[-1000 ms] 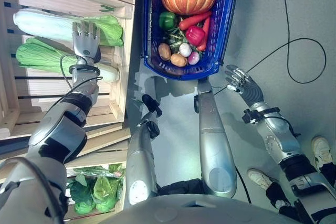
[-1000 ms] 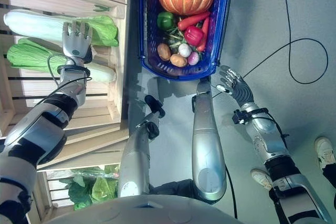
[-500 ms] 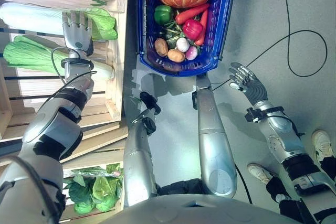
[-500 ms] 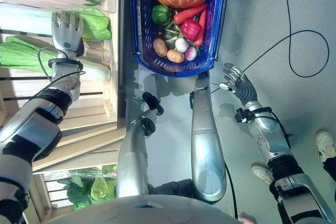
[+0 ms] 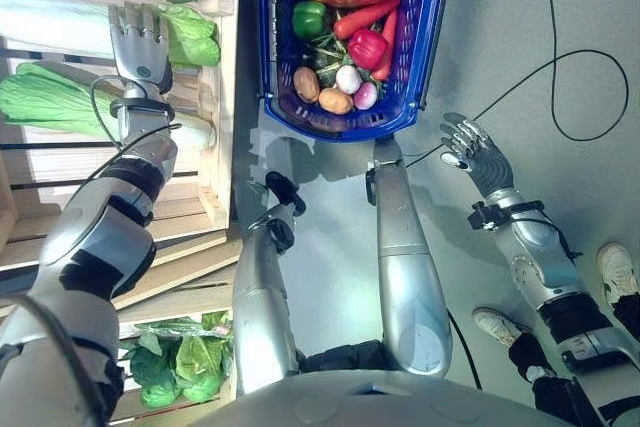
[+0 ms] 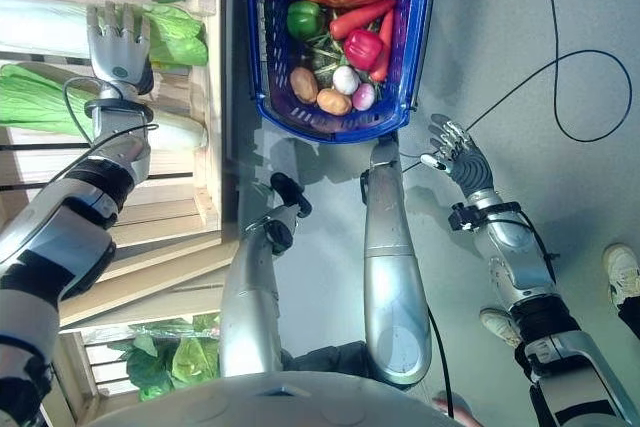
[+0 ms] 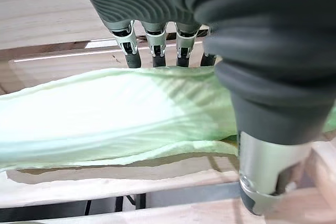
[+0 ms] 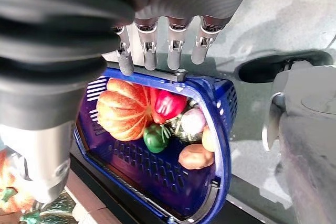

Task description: Pick up fruits and vegetables into the basket

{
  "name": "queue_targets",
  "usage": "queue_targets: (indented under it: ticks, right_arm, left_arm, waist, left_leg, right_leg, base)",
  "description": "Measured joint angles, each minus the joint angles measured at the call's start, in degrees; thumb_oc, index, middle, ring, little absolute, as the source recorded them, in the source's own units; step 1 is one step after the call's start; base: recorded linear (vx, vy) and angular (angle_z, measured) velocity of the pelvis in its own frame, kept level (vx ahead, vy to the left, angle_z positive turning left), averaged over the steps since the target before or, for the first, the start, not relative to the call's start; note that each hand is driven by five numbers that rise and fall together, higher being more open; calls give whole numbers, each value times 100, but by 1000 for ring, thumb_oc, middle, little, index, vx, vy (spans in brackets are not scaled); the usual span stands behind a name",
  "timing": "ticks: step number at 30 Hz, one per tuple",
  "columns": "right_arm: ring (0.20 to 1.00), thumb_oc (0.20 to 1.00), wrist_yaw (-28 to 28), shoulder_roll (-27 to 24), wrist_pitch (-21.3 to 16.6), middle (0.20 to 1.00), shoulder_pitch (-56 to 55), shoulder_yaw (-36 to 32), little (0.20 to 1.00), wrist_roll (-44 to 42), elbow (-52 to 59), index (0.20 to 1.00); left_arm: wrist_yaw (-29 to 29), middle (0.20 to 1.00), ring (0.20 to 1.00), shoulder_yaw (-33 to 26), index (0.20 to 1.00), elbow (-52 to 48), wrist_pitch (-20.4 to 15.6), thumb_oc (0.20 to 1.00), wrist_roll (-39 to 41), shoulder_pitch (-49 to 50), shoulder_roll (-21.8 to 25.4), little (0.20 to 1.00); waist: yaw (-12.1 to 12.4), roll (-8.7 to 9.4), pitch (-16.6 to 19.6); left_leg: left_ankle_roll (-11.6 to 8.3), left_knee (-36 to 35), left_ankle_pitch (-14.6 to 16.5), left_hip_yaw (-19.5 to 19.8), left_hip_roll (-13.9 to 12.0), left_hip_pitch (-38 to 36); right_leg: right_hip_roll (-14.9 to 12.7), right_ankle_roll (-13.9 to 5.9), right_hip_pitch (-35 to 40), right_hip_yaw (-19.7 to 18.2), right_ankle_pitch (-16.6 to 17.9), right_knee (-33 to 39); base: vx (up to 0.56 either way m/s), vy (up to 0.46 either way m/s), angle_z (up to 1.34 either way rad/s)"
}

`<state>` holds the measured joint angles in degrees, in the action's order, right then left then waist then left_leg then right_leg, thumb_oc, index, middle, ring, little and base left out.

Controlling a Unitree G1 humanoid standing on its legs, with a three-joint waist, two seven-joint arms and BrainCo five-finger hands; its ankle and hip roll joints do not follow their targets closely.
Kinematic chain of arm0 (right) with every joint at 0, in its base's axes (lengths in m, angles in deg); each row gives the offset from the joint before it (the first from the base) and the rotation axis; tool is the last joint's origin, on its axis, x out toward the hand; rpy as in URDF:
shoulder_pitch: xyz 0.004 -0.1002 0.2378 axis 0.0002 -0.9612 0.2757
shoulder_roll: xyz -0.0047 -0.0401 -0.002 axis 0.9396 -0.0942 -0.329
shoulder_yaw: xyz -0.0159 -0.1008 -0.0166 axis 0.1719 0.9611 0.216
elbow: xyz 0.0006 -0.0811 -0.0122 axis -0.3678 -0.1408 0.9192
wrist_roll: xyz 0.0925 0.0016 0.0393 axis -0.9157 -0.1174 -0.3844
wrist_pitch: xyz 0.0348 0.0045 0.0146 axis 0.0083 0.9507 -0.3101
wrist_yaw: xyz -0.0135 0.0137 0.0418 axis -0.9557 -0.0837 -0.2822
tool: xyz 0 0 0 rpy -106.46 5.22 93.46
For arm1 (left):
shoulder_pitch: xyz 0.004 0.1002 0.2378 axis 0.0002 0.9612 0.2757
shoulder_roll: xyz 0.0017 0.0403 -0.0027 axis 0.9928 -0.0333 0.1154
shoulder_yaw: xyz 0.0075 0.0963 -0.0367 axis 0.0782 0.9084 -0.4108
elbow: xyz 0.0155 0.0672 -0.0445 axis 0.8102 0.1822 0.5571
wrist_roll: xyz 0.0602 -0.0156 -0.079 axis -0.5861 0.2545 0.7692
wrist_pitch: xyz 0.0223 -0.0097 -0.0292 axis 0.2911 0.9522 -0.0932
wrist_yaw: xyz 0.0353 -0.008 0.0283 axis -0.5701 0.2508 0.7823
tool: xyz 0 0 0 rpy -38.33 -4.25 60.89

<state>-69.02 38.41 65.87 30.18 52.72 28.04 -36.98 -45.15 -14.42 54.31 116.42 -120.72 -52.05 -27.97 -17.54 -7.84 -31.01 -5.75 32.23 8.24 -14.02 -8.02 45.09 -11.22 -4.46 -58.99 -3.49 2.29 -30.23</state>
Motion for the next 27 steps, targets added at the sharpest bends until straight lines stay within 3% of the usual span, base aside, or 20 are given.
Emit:
queue_targets:
  ticks: [7,8,9,10,11,27]
  right_arm:
    - [1000,1000,-3,-14,-2,1000,-2,5,1000,0,-4,1000]
    - [1000,1000,-6,-15,-3,1000,-2,4,1000,-1,-4,1000]
    - [1000,1000,-8,-19,-16,1000,-2,2,1000,-3,-3,1000]
    - [1000,1000,-8,-19,-27,1000,-1,1,1000,-3,-3,1000]
    - [1000,1000,-8,-19,-48,1000,0,2,1000,-4,-5,1000]
    - [1000,1000,-110,-18,-141,1000,2,-8,1000,-3,28,1000]
  left_arm:
    - [-2,1000,1000,0,1000,4,331,1000,-5,-17,1,1000]
    - [-14,715,715,-1,715,4,372,715,-11,-18,2,715]
    - [-47,479,479,-2,479,4,405,479,-28,-24,5,479]
    - [-53,300,300,-2,300,4,449,300,-37,-29,6,300]
    - [-65,200,200,-2,200,4,511,200,-125,-50,5,200]
    - [-47,200,200,-7,200,80,592,200,-232,22,90,200]
  waist:
    - [-13,12,-6]
    - [-11,13,-6]
    - [-13,17,-4]
    - [-14,23,-1]
    - [-17,37,-10]
    - [-55,85,-21]
  left_leg:
    - [11,163,81,80,-7,82]
    - [11,165,81,89,-7,91]
    - [11,176,81,101,-7,117]
    - [11,185,81,102,-9,135]
    - [9,206,82,105,-13,166]
    - [3,371,153,226,-20,200]
  right_leg:
    - [5,-11,-21,-4,-9,-70]
    - [6,-4,-29,-1,-13,-75]
    - [8,11,-52,1,-22,-82]
    - [10,11,-71,1,-23,-88]
    - [14,11,-100,1,-20,-97]
    - [39,7,-83,0,-19,-171]
  base:
    - [0,0,0]
    - [0,0,0]
    - [0,0,0]
    - [0,0,0]
    - [0,0,0]
    - [0,0,0]
